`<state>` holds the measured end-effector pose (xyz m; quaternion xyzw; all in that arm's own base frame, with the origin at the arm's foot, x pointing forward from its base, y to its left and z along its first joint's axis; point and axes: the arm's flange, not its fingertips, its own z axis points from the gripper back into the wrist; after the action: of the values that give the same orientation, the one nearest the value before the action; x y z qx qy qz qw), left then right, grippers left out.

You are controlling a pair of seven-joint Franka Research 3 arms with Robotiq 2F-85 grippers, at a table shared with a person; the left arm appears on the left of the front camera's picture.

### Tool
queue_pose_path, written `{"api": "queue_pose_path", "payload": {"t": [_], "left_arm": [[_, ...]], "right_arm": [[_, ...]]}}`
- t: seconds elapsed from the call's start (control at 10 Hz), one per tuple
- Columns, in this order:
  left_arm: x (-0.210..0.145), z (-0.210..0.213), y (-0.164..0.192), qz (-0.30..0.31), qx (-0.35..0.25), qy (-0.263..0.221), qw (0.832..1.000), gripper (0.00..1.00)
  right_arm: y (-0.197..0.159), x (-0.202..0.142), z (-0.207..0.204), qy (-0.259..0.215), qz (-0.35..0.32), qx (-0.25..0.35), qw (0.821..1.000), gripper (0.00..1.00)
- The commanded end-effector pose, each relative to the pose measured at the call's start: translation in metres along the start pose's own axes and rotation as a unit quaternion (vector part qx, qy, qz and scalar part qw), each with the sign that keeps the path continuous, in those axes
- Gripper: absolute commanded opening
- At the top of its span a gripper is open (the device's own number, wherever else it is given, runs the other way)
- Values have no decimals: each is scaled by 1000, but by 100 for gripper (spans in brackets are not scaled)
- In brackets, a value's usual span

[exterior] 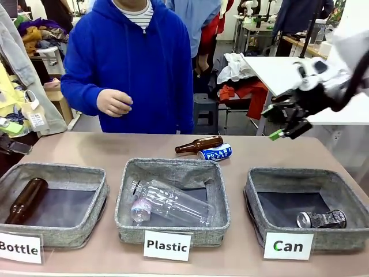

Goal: Sort the can waste into the basket.
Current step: Pick up the can waste from the table and place it in the right Fabric basket.

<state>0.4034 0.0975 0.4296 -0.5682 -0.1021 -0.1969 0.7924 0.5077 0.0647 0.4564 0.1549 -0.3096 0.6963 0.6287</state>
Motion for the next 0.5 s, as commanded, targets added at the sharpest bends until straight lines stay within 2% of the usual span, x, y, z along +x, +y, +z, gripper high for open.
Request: {"api": "queue_pose_path", "payload": {"t": [0.0, 0.1, 0.2, 0.3, 0.4], "left_arm": [[0, 1, -3, 1, -3, 0, 1000, 100], [0, 1, -3, 1, -3, 0, 1000, 100], [0, 1, -3, 1, -3, 0, 1000, 100], [0, 1, -3, 1, -3, 0, 1000, 100], [0, 1, -3, 1, -3, 0, 1000, 100]], "right_arm": [[-18, 22, -31, 76, 71, 29, 994, 100], [-23, 35, -55, 114, 109, 46, 986, 100], [-31, 42, -83, 131, 134, 64, 980, 100], [-36, 44, -104, 167, 143, 76, 973, 100], [-42, 43, -127, 178, 165, 94, 965, 100]]}}
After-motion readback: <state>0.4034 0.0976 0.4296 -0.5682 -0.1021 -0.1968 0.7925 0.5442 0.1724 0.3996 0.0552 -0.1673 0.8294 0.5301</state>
